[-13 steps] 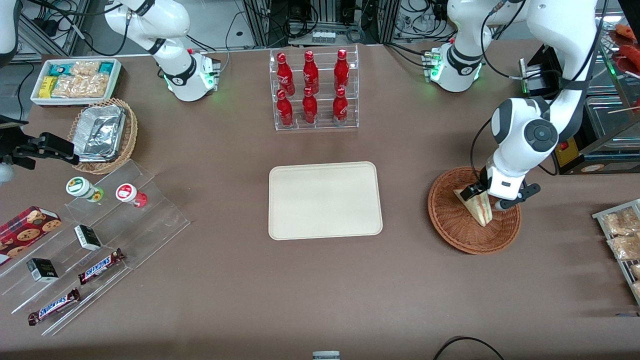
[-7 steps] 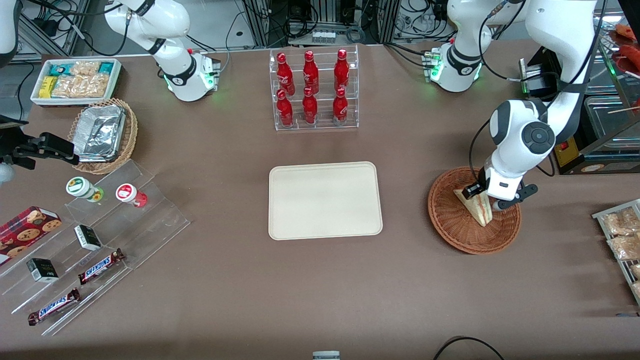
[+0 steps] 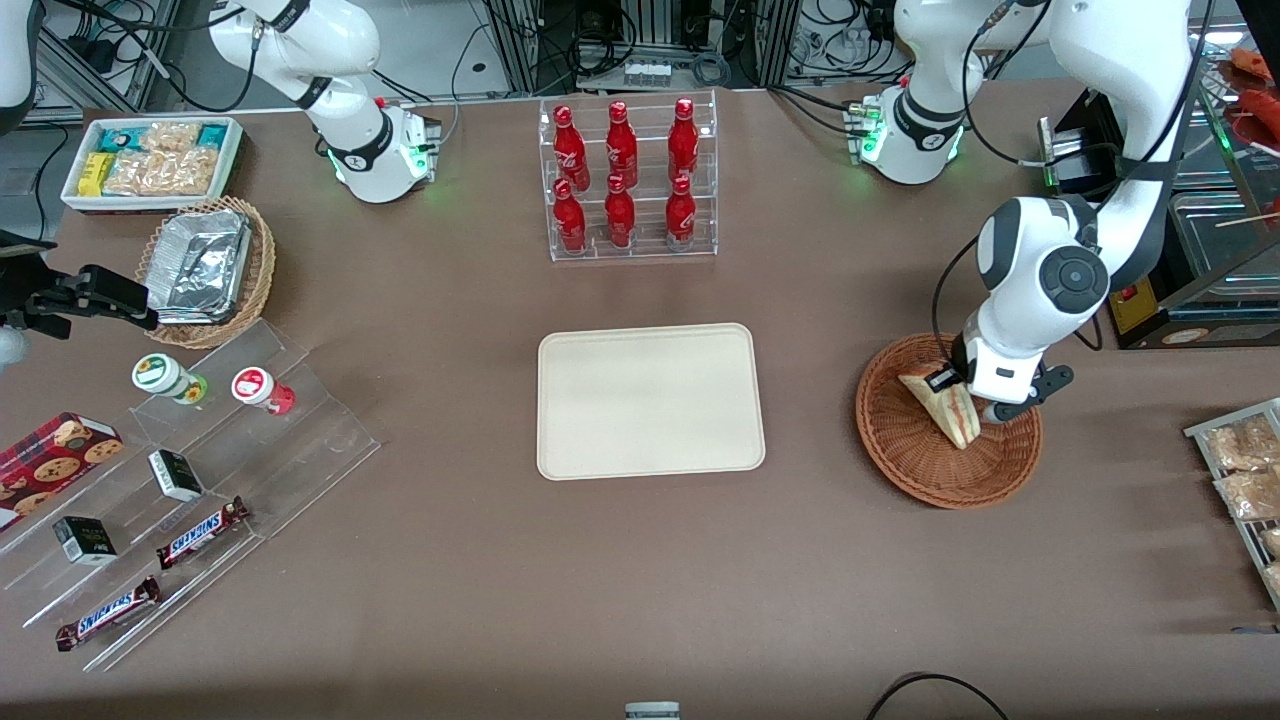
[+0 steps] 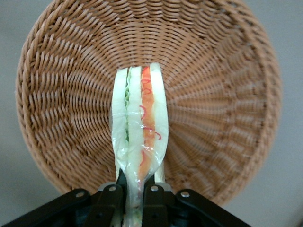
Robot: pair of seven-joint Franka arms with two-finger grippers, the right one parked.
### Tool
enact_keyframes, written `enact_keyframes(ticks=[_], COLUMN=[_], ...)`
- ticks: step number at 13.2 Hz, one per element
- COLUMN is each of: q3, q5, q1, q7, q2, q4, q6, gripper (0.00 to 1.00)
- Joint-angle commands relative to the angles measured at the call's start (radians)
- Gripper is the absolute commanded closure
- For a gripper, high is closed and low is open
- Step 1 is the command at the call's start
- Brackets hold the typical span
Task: Place sandwich from basket to tray
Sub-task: 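Lift the sandwich and carry it with the left gripper over the cream tray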
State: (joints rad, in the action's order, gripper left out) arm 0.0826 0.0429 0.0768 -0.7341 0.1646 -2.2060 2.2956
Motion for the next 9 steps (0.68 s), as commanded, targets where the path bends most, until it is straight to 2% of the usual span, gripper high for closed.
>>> enact_keyframes(ticks=[1, 4, 9], q3=[0.003, 0.003, 0.005], q5=[0.006, 0.003, -0.011], q1=[0.087, 0.197, 0.343], q7=[-0.175, -0.422, -0.712], q2=[0.031, 0.120, 0.232], q4=[0.193, 0.354, 0.509], q6=[-0.197, -0.261, -0.266], gripper=[1.00, 1.00, 1.00])
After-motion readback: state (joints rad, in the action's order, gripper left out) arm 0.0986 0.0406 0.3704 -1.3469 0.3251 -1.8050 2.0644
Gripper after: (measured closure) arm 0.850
